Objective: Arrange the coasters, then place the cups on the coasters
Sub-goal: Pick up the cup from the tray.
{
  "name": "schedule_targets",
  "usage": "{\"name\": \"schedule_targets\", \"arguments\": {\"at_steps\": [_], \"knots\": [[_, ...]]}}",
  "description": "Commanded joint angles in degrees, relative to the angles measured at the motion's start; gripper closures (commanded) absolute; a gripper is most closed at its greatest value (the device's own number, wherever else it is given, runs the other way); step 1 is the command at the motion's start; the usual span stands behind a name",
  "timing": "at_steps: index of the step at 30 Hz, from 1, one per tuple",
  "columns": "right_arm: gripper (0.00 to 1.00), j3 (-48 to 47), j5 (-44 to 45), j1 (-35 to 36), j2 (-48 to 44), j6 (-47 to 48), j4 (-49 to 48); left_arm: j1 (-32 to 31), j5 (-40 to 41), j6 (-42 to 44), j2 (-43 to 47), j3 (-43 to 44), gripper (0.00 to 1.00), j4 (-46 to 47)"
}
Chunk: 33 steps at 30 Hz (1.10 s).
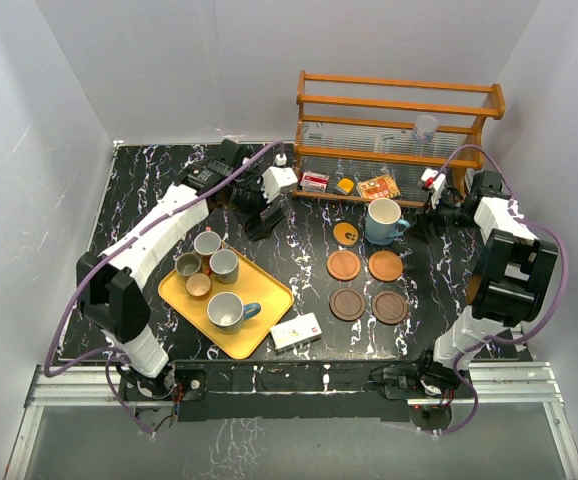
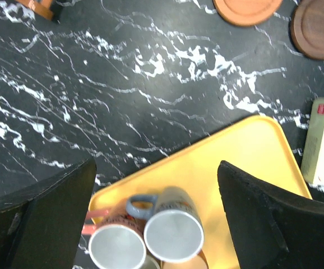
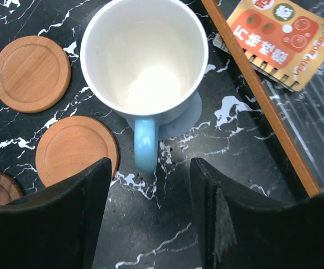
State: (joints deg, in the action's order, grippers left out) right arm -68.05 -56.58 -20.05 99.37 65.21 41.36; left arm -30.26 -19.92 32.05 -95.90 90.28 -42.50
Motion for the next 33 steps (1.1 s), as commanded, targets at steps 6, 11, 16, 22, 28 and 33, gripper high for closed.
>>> {"name": "schedule_targets", "arguments": {"at_steps": [6,11,16,22,28,33], "knots": [[0.39,-1.09,11.0,0.35,-11.82,-17.01,-2.69,-0.19,4.44,0.12,10.72,-6.71,0.12,-17.37],[0.37,-1.54,16.38,2.85,-16.93,-24.07,-2.55,-0.18,5.85,-2.46,15.47,-12.08,0.15,-22.6],[0.36,-1.86,22.81,10.73,-19.83,-33.36,-4.14,-0.17,7.93,-5.08,17.24,-18.7,0.25,-24.5],[0.35,0.56,28.41,19.68,-21.85,-41.82,-10.9,-0.29,8.3,-7.11,19.5,-25.62,0.38,-21.75],[0.36,2.65,27.44,21.82,-21.87,-44.22,-14.22,-0.3,6.85,-7.2,17.82,-28.64,0.55,-18.25],[0.36,3.96,24.83,22.11,-22.62,-44.31,-15.21,-0.61,5.06,-6.85,15.27,-28.09,0.73,-16.44]]}}
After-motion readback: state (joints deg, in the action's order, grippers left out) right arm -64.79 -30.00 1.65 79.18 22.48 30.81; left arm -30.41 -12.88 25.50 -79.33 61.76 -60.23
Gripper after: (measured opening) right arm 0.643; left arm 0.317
